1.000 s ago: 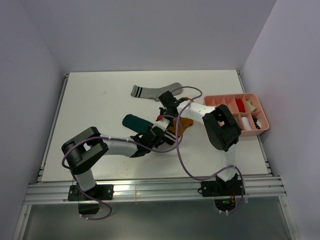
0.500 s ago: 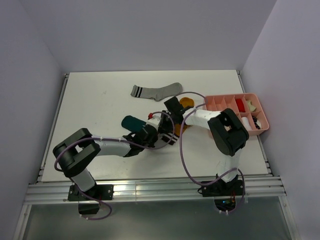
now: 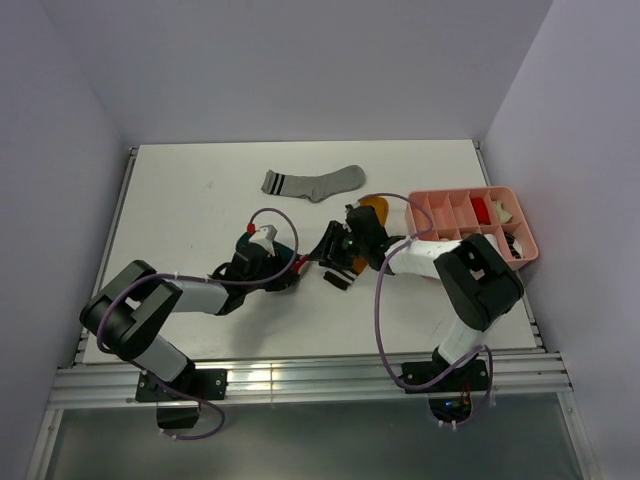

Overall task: Roll the socks
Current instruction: Roll the sock at the center of the board.

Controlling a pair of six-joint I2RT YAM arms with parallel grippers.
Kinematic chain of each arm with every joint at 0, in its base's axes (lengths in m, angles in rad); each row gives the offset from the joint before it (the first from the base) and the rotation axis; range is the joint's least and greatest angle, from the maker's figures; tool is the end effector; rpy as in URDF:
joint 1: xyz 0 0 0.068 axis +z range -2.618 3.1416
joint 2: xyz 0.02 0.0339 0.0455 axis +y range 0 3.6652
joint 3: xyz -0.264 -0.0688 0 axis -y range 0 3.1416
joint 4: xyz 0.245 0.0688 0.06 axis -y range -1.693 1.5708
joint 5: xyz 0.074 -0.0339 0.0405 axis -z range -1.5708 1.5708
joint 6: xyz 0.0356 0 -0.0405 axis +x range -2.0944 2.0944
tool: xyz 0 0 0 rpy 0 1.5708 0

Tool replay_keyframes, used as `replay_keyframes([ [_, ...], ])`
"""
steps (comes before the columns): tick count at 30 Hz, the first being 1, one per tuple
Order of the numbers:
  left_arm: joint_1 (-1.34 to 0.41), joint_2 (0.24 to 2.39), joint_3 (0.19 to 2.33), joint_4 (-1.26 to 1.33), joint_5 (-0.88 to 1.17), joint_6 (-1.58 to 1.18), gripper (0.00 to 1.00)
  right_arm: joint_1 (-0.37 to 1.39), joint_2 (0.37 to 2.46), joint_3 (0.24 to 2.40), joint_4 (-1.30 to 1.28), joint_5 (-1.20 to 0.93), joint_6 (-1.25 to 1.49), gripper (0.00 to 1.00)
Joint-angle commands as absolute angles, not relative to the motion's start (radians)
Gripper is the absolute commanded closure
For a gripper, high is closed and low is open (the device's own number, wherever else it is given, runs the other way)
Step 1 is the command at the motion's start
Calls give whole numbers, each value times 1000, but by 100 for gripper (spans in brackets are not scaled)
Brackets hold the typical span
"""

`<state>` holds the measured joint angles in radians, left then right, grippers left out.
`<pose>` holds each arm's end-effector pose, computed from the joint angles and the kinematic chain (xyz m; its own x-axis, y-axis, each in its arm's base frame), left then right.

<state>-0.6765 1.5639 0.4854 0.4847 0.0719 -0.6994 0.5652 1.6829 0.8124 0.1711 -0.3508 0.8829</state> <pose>0.2149 -0.1758 0.1287 -0.7657 -0.2086 -0.6084 0.2325 0.7921 -0.5643 0.2768 0.1900 0.1580 -0.9053 0.2850 -0.3149 -0.0403 0.6805 0.7317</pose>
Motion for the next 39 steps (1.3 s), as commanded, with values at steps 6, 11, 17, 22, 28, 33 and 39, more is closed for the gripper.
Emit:
replay_keyframes([
  [6,-591,1586,361,642,282,-859,80,580,1750,769,439,-440,934,47],
  [11,-546,1623,307,748,346,-929,79,587,1822,752,495,-462,951,46],
  [17,-499,1660,264,859,393,-992,78,600,1881,729,544,-486,965,44],
  [22,-482,1689,255,897,414,-1011,78,615,1933,738,594,-514,985,45],
  [28,-469,1712,245,926,434,-1025,77,632,1979,744,623,-518,1002,49],
  [33,-460,1720,238,943,448,-1031,77,632,2017,739,667,-532,1029,55],
  [39,-459,1712,236,922,442,-1011,75,630,2013,759,649,-528,1005,90],
])
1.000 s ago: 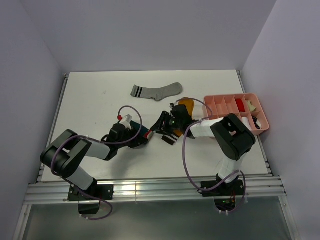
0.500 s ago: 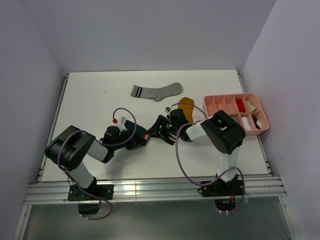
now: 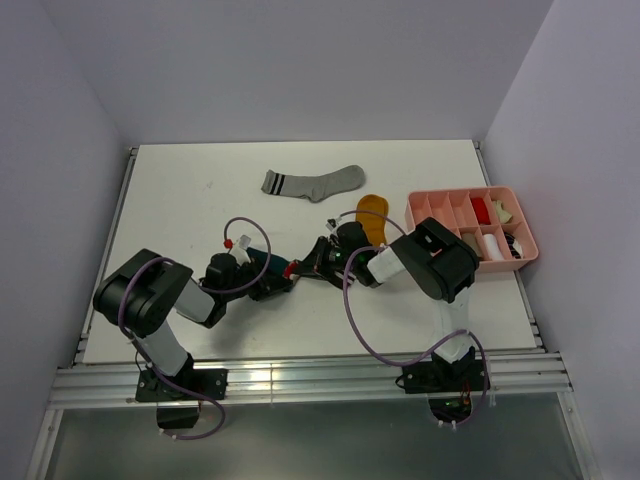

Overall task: Roll the socks
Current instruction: Roll the sock at the center of the board.

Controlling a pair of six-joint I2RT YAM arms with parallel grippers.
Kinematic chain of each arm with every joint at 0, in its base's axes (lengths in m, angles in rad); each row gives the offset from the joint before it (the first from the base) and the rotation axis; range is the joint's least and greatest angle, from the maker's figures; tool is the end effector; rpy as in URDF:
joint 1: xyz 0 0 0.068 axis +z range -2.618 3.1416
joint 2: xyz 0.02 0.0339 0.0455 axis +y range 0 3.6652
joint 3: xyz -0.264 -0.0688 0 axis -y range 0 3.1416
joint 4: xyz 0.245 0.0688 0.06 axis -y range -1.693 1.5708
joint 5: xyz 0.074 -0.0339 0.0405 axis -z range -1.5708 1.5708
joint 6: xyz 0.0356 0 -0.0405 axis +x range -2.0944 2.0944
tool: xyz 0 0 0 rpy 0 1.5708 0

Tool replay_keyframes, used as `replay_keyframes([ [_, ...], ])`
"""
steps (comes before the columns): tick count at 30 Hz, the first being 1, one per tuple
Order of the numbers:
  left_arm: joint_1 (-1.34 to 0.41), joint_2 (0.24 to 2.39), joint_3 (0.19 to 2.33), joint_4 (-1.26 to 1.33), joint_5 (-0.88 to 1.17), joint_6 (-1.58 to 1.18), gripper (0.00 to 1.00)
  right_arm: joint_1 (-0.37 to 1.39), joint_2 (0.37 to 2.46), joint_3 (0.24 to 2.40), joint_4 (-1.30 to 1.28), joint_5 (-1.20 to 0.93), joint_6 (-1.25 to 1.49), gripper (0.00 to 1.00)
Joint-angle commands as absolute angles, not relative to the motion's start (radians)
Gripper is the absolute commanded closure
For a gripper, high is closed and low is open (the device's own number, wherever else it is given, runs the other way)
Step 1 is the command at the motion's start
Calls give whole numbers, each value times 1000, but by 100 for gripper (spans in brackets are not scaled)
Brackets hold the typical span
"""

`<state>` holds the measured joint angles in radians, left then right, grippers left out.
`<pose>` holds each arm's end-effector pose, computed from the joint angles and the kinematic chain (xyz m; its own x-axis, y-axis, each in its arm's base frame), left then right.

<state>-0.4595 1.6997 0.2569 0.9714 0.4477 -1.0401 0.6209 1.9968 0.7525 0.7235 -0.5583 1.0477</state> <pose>0.2076 -0.1199 0.0918 -0.8489 -0.4473 -0.2814 0.0263 0.4961 -0.8679 0.2777 0.2218 0.0892 -0.9534 0.2214 -0.2050 -0.0826 0.4618 0.8831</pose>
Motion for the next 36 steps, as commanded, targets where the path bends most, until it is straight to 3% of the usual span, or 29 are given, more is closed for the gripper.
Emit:
replay_keyframes([
  [1,-459,1700,241,895,437,-1005,72,632,1999,764,617,-523,994,99],
  [7,-459,1603,287,706,371,-934,57,632,1927,818,413,-460,888,100],
  [10,-459,1536,325,612,319,-890,54,632,1893,839,319,-422,842,100],
  [22,-466,1358,486,304,115,-667,55,634,1848,1040,-130,-267,739,100],
  [36,-531,1520,655,282,5,-574,53,660,1971,1313,-515,-176,684,100],
])
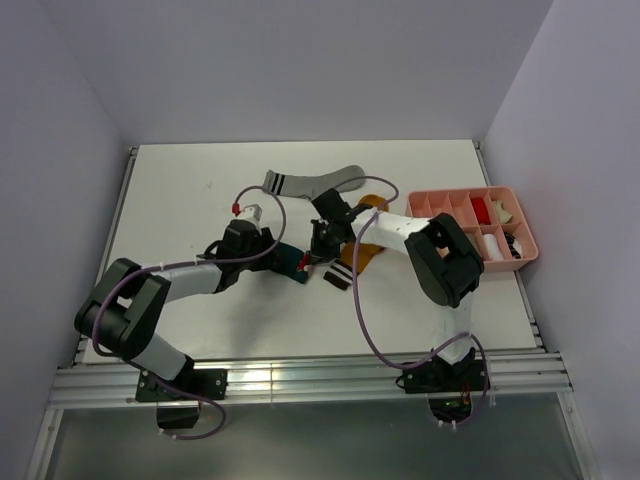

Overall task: Roll the socks
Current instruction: Roll the sock at the center of the board.

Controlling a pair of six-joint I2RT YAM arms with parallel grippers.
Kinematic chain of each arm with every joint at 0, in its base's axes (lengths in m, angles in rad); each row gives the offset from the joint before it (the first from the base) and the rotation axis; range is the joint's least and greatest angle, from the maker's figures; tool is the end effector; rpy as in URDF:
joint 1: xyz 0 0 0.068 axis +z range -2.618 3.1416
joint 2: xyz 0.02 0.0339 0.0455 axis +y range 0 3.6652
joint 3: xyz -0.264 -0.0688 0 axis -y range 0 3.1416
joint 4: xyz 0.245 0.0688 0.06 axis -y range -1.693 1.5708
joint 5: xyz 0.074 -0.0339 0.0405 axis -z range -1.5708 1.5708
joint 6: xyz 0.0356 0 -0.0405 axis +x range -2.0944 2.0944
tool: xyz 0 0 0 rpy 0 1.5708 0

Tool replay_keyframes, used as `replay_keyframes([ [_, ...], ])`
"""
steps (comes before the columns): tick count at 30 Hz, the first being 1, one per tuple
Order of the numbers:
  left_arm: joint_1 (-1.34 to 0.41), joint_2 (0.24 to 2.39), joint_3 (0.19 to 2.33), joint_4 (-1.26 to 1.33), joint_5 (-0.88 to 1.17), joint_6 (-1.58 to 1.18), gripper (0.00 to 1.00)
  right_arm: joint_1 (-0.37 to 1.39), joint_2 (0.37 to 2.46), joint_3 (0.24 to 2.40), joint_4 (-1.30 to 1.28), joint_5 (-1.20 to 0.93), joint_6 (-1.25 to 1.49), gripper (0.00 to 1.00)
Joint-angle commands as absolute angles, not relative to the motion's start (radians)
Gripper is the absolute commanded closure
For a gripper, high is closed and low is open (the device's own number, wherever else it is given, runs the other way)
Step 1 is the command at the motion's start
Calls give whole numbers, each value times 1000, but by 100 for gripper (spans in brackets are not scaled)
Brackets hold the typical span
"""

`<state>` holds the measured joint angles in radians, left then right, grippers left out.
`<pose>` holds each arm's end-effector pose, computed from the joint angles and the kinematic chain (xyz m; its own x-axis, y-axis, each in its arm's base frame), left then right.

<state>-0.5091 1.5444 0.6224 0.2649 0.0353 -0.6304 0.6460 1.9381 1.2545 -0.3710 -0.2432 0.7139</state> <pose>0.2575 -0.1452 0.1515 -0.7324 -0.2659 -0.6269 0.0988 0.8694 -0.4841 0.3112 0.2454 0.1573 -0.9696 0.0649 -0.2359 -0.0586 0.8745 0.4815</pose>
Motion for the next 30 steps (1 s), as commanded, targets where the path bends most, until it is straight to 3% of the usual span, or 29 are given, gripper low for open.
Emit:
replay_keyframes([
  [1,-544,1503,652,290,-36,-557,52,660,1976,1325,-529,-172,683,100],
  [8,-783,1405,655,261,-225,-428,50,660,2003,1390,-601,-169,687,100],
  [14,-925,1468,693,239,-365,-370,50,660,2013,1413,-617,-195,695,100],
  [30,-1031,1710,791,178,-544,-337,51,660,2020,1399,-609,-233,698,100],
])
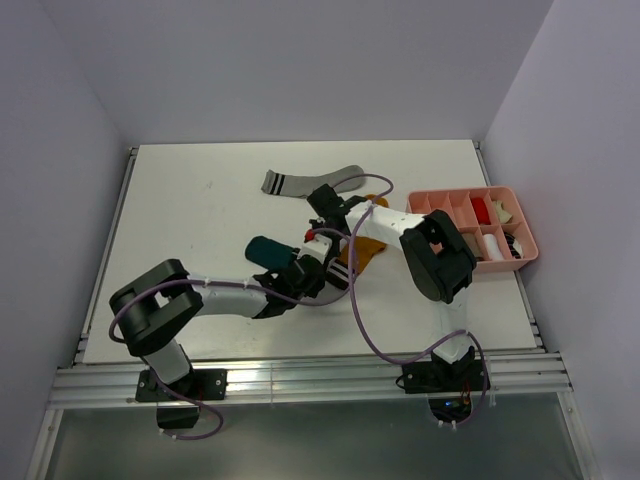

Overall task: Roll the socks
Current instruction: Roll the sock at the center of the board.

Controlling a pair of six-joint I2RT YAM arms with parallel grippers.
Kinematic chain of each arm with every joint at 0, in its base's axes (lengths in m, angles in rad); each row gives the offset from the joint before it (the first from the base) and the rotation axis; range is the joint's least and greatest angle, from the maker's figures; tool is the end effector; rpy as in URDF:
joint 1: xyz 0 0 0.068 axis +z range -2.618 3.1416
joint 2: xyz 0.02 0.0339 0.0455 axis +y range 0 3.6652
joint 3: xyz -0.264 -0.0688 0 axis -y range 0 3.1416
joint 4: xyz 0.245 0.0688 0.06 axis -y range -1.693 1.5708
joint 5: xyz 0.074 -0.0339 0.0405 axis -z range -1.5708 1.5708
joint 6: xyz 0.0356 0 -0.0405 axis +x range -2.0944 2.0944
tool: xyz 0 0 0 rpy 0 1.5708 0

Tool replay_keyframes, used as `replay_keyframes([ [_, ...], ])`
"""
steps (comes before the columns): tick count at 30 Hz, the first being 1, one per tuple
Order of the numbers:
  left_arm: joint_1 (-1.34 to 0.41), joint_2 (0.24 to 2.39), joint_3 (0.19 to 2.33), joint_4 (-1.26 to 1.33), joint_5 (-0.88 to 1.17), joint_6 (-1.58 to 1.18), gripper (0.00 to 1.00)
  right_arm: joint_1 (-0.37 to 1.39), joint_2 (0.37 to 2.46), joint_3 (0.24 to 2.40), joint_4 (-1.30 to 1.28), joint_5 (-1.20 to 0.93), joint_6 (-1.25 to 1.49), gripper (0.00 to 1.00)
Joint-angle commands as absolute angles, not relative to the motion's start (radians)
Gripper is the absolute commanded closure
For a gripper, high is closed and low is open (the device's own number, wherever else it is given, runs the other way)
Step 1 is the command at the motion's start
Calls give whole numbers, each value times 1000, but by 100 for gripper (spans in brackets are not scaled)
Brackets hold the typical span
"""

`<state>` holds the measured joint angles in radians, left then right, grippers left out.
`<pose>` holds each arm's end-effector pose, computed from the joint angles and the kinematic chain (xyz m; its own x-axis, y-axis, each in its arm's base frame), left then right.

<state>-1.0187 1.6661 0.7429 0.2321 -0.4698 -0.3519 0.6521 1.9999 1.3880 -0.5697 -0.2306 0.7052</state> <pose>0.1827 -0.2659 0.1497 -0.5124 0.2459 -0.8228 0.4257 0.9049 0.0053 0.3178 0.2529 0.1614 -0.9876 0.0399 -0.1519 -0.0257 0.9131 0.4070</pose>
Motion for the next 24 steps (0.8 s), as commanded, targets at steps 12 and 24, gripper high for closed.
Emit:
replay_keyframes([
  [12,-1069,1825,831,25,-640,-459,68,655,2017,1362,-549,-307,712,100],
  [24,-1017,1692,746,81,-433,-535,99,577,1803,1106,-122,-439,836,64],
])
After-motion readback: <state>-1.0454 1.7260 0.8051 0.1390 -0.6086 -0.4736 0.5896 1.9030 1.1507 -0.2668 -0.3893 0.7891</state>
